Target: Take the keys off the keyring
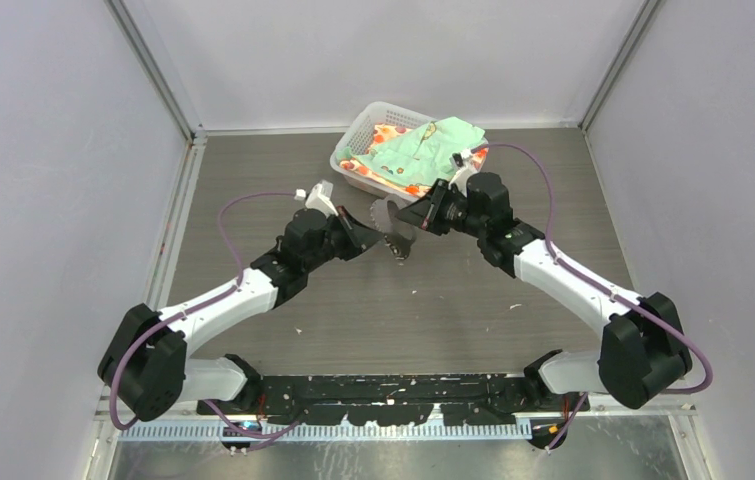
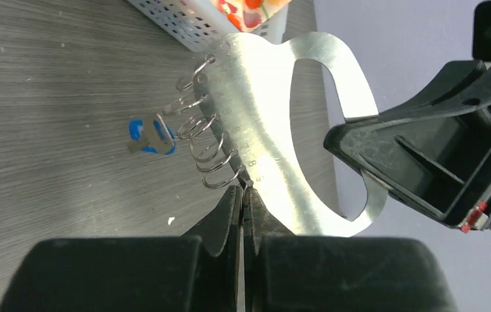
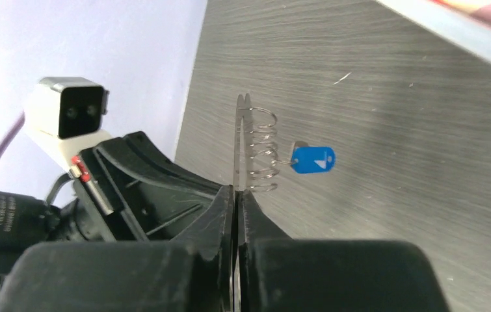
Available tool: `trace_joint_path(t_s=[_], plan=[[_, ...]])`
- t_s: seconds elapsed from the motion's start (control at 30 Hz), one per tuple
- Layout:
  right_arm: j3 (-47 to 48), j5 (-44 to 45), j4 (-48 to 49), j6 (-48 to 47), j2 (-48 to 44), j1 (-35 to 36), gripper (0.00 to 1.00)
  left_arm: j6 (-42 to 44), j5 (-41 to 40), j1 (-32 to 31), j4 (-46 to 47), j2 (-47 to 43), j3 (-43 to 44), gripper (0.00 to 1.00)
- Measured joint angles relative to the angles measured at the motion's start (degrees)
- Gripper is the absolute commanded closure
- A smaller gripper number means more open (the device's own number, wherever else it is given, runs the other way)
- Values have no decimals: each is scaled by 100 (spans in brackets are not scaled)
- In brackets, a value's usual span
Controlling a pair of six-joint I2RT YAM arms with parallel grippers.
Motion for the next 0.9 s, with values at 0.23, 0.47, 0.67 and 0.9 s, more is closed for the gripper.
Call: trace_joint_path(t_s=[0.23,0.47,0.67,0.9], plan=[[820,-179,-1419,-1016,-2,-46,99,295,299,20,144,-44,13,63],[1561,-452,-2439,-1810,-188,-24,99,1054,422,22,-409,-645,157,58],[1961,-866,-2990,-2234,-446,-24,99,2052,586,83,-815,-1462,201,59],[2356,-1362,-3442,-2723,-863,-24,99,2918,1421,275,-1143,-1779,481,61]])
